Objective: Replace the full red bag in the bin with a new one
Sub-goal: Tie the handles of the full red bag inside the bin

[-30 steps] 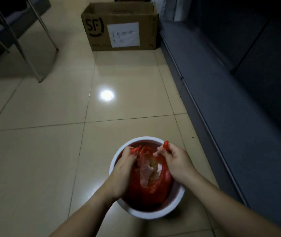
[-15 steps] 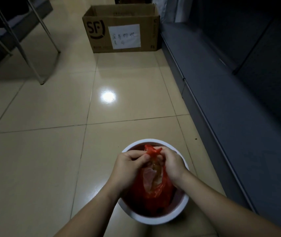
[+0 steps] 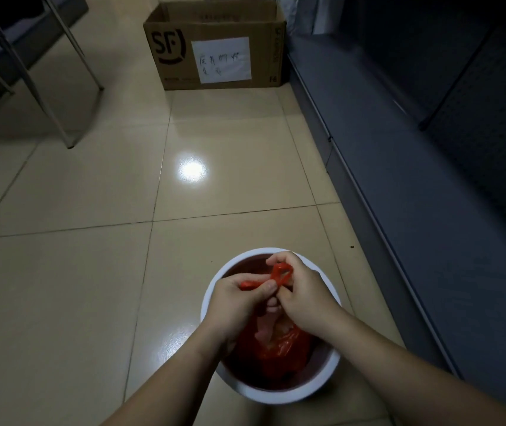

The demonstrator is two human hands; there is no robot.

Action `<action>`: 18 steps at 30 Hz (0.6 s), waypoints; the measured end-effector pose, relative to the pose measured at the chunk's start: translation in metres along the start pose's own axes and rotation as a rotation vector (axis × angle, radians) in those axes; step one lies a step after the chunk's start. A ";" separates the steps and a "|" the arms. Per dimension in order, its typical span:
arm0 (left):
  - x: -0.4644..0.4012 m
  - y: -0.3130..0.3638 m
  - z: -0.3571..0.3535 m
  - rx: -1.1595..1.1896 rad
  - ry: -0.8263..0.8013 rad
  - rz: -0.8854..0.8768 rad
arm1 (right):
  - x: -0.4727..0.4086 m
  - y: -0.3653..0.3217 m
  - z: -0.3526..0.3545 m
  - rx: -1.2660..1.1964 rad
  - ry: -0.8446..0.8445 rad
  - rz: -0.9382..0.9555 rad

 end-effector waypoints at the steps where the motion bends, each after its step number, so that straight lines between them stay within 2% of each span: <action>1: -0.001 -0.001 0.001 -0.008 0.038 0.005 | 0.000 0.001 0.001 0.034 0.001 0.022; 4: -0.001 -0.003 0.003 -0.078 0.132 -0.001 | 0.000 0.008 -0.001 0.087 0.006 0.020; 7: -0.004 -0.004 0.005 -0.107 0.156 0.040 | 0.000 0.015 -0.002 0.032 0.045 0.023; 10: -0.006 -0.002 0.008 -0.018 0.134 0.120 | 0.003 0.019 0.002 0.190 0.124 0.150; 14: -0.007 0.001 0.010 0.128 0.143 0.249 | 0.008 0.028 0.000 0.486 0.223 0.418; 18: -0.008 0.004 0.011 0.121 0.131 0.327 | 0.006 0.033 -0.009 0.585 0.246 0.469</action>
Point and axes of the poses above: each hand's wrist, its own x-axis away from the middle knuckle, its own z-axis out of the back of the hand, y = z × x, the point moved 2 cm from there along -x, towards the middle knuckle, and after that the axes turned 6 degrees about x, right-handed, at the moved point
